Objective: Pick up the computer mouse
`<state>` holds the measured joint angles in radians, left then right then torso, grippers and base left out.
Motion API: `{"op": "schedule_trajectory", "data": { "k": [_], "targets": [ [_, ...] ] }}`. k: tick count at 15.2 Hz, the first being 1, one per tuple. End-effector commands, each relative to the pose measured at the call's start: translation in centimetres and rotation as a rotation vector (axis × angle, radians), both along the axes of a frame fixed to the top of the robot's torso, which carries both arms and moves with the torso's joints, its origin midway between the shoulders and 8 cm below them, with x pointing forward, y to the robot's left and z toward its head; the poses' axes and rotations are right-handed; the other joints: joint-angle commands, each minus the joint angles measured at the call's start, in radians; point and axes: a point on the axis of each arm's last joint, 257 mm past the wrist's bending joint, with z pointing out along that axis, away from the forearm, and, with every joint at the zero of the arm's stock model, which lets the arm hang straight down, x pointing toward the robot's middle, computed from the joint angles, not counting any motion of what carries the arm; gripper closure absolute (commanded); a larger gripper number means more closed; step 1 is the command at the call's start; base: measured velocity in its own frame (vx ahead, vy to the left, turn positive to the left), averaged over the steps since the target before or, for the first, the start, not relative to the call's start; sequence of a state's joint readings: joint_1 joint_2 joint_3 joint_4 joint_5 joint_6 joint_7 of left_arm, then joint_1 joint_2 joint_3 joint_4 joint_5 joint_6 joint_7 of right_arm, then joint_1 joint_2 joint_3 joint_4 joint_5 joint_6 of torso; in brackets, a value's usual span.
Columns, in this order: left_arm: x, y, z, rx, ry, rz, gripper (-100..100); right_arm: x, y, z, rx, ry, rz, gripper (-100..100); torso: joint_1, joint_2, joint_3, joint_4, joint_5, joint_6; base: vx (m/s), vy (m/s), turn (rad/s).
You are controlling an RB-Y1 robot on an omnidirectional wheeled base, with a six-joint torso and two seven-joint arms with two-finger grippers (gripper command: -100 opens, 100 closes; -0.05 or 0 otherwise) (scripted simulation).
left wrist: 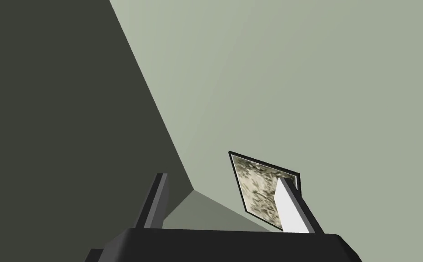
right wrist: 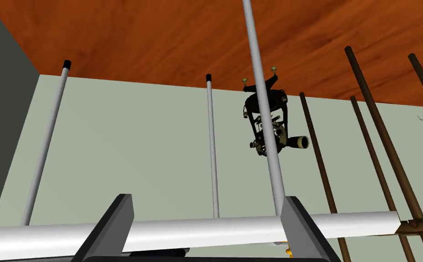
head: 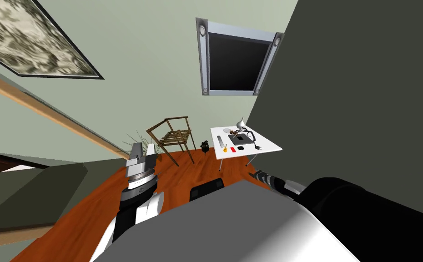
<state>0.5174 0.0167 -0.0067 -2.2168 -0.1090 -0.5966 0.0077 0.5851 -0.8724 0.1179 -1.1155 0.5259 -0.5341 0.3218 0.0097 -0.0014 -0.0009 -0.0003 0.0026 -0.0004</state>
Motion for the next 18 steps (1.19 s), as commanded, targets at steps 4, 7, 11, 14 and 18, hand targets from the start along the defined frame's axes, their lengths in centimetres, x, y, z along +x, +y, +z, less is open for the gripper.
{"op": "schedule_trajectory", "data": {
  "k": [4,7,11,14,18],
  "targets": [
    [0.0,0.0,0.0,0.0,0.0,0.0,0,-4.3,-4.9,-0.6,-0.163,0.125,0.093,-100,-0.001,-0.001,0.0,0.0,0.0,0.0,0.06,0.108,0.178],
    [0.0,0.0,0.0,0.0,0.0,0.0,0,-6.0,-7.1,-0.6,-0.227,0.177,0.134,-100,-0.004,0.0,0.0,0.0,-0.001,-0.001,0.055,0.07,0.135],
    [0.0,0.0,0.0,0.0,0.0,0.0,0,-9.1,-11.1,0.1,-0.338,0.273,0.218,-100,-0.004,0.0,0.0,0.0,-0.001,0.0,0.059,0.068,0.156],
    [0.0,0.0,0.0,0.0,0.0,0.0,0,-10.1,-12.0,0.1,-0.353,0.293,0.208,-100,-0.005,-0.001,0.0,0.0,-0.001,0.0,0.059,0.038,0.075],
    [0.0,0.0,0.0,0.0,0.0,0.0,0,-11.7,-14.0,0.8,-0.407,0.343,0.252,-100,-0.007,0.0,0.0,0.0,-0.002,0.0,0.054,0.02,0.103]
  ]
}}
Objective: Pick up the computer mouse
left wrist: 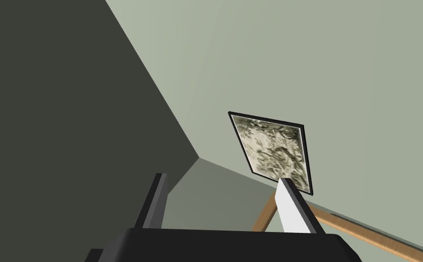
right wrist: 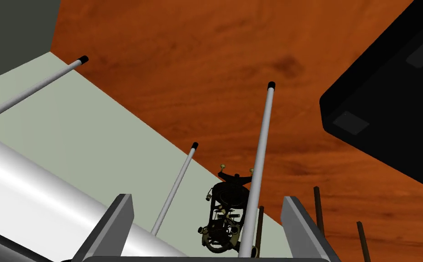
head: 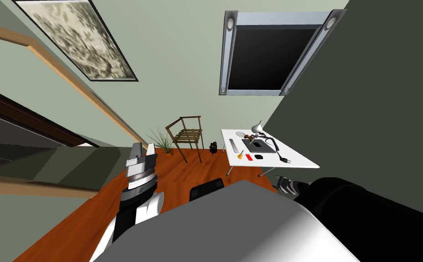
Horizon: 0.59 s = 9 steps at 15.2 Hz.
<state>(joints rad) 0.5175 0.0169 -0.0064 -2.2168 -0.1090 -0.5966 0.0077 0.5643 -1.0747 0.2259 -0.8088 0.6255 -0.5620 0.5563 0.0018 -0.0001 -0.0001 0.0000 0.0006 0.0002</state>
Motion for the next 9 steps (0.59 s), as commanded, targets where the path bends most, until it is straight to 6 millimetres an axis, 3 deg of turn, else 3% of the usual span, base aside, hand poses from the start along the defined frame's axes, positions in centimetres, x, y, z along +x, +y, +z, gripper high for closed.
{"op": "schedule_trajectory", "data": {
  "k": [1,6,9],
  "targets": [
    [0.0,0.0,0.0,0.0,0.0,0.0,0,-1.0,-1.5,0.6,-0.042,0.044,0.058,-100,0.0,0.0,0.0,0.0,0.0,0.0,0.056,0.025,0.152],
    [0.0,0.0,0.0,0.0,0.0,0.0,0,-3.1,-3.9,1.6,-0.098,0.105,0.087,-100,0.0,-0.003,-0.001,0.0,0.0,-0.001,0.072,0.014,0.13],
    [0.0,0.0,0.0,0.0,0.0,0.0,0,-5.7,-6.8,3.3,-0.17,0.198,0.163,-100,0.0,-0.003,-0.002,-0.001,0.0,-0.001,0.096,0.012,0.174]
  ]
}}
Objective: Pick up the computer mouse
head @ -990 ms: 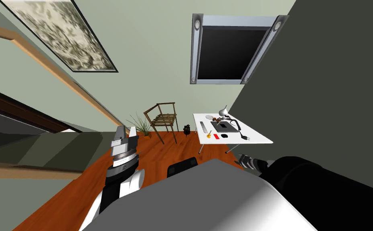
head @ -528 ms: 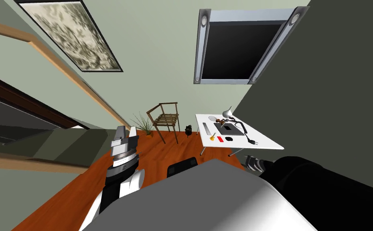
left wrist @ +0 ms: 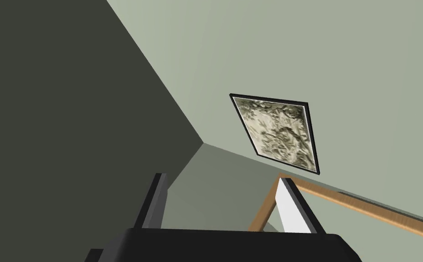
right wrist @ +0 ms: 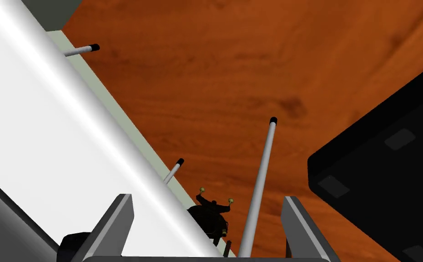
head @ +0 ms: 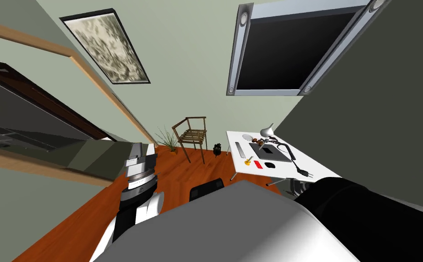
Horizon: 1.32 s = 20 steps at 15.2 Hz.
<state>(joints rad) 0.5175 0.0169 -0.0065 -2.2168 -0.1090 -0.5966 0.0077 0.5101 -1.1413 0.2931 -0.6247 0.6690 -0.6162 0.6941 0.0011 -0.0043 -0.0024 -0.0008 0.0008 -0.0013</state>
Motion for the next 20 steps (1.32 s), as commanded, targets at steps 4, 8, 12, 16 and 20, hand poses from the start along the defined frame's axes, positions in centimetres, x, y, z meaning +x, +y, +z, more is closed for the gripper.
{"op": "schedule_trajectory", "data": {
  "k": [4,8,12,16,20],
  "targets": [
    [0.0,0.0,0.0,0.0,0.0,0.0,0,-3.5,-3.3,2.4,-0.083,0.127,0.11,-100,0.0,-0.002,-0.001,0.0,0.0,0.0,0.121,-0.004,0.189],
    [0.0,0.0,0.0,0.0,0.0,0.0,0,-5.4,-4.4,3.4,-0.109,0.201,0.175,-100,0.001,-0.003,-0.002,-0.001,0.0,0.0,0.133,-0.002,0.185],
    [0.0,0.0,0.0,0.0,0.0,0.0,0,-7.6,-4.4,3.6,-0.108,0.278,0.252,-100,0.002,0.0,0.0,0.0,0.0,0.001,0.098,0.007,0.137],
    [0.0,0.0,0.0,0.0,0.0,0.0,0,-8.3,-3.4,1.9,-0.097,0.287,0.259,-100,0.003,0.001,0.001,0.0,0.0,0.001,0.068,0.01,0.13],
    [0.0,0.0,0.0,0.0,0.0,0.0,0,-8.4,-2.8,1.1,-0.093,0.285,0.253,-100,-0.005,0.01,0.006,0.002,-0.002,0.002,-0.033,-0.077,0.059]
  ]
}}
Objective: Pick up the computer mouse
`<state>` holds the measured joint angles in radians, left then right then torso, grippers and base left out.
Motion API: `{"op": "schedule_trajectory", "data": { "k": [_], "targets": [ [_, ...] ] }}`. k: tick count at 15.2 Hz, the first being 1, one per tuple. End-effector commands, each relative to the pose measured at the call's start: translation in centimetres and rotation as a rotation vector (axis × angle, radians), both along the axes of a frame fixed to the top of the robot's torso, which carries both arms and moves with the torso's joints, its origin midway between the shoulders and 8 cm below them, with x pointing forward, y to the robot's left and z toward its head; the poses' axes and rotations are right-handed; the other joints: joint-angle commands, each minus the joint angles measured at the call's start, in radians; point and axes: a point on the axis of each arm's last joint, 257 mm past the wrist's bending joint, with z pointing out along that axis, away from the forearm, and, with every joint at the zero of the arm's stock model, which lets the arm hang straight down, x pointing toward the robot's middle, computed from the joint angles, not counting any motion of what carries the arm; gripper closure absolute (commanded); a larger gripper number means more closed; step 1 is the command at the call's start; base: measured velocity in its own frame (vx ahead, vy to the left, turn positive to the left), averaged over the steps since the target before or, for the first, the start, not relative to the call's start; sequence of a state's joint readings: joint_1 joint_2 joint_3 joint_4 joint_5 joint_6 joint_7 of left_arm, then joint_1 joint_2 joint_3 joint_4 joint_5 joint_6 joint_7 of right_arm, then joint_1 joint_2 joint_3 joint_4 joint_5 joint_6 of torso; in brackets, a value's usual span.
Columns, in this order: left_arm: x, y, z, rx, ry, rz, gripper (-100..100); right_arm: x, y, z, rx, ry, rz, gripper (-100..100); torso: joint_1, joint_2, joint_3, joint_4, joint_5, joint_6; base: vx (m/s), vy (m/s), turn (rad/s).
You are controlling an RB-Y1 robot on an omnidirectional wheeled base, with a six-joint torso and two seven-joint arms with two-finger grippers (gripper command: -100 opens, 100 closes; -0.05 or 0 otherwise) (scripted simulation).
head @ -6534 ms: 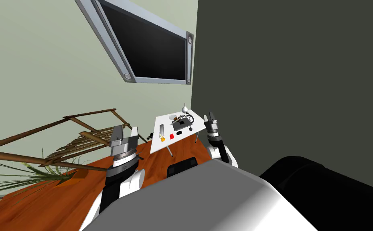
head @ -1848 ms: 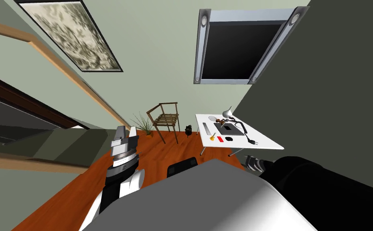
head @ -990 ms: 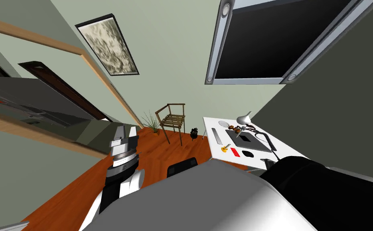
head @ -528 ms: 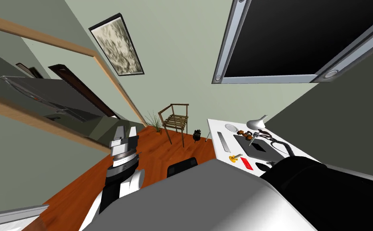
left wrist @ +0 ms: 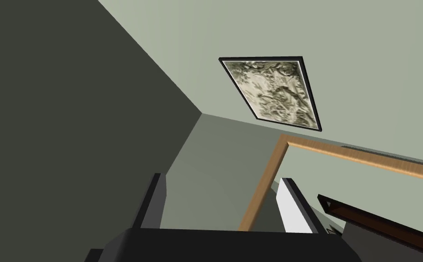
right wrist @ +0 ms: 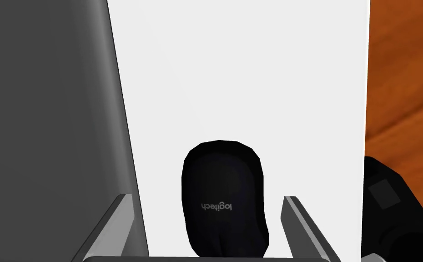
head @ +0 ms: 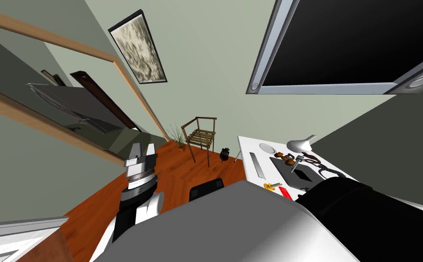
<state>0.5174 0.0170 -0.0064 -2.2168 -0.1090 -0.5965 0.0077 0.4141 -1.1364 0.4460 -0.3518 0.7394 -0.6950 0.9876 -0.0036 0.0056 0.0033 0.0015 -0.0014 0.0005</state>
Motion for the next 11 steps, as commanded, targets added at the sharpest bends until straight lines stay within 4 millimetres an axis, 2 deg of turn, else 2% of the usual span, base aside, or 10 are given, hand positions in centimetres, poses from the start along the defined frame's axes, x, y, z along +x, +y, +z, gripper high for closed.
{"op": "schedule_trajectory", "data": {
  "k": [1,5,6,8,9,11],
  "targets": [
    [0.0,0.0,0.0,0.0,0.0,0.0,0,0.0,0.0,0.0,0.0,0.0,0.0,100,0.0,0.0,0.0,0.0,0.0,0.0,-0.007,-0.018,0.005],
    [0.0,0.0,0.0,0.0,0.0,0.0,0,0.0,0.0,0.0,0.001,0.001,0.001,100,0.001,-0.001,-0.001,0.0,0.0,0.0,-0.002,-0.002,-0.001],
    [0.0,0.0,0.0,0.0,0.0,0.0,0,0.2,-0.6,1.0,-0.004,0.002,0.005,100,0.001,-0.001,-0.001,0.0,0.0,0.0,0.007,0.033,-0.053],
    [0.0,0.0,0.0,0.0,0.0,0.0,0,0.2,-0.6,1.0,-0.004,0.002,0.005,100,0.005,-0.002,-0.001,0.0,0.001,0.001,0.018,0.056,-0.065],
    [0.0,0.0,0.0,0.0,0.0,0.0,0,0.4,-1.3,2.2,-0.006,0.004,0.013,100,0.005,-0.002,-0.001,-0.001,0.001,0.001,0.018,0.062,-0.045],
    [0.0,0.0,0.0,0.0,0.0,0.0,0,0.3,-1.1,2.0,-0.006,0.004,0.011,100,0.008,-0.003,-0.002,-0.001,0.002,0.001,0.022,0.057,-0.035]
  ]
}}
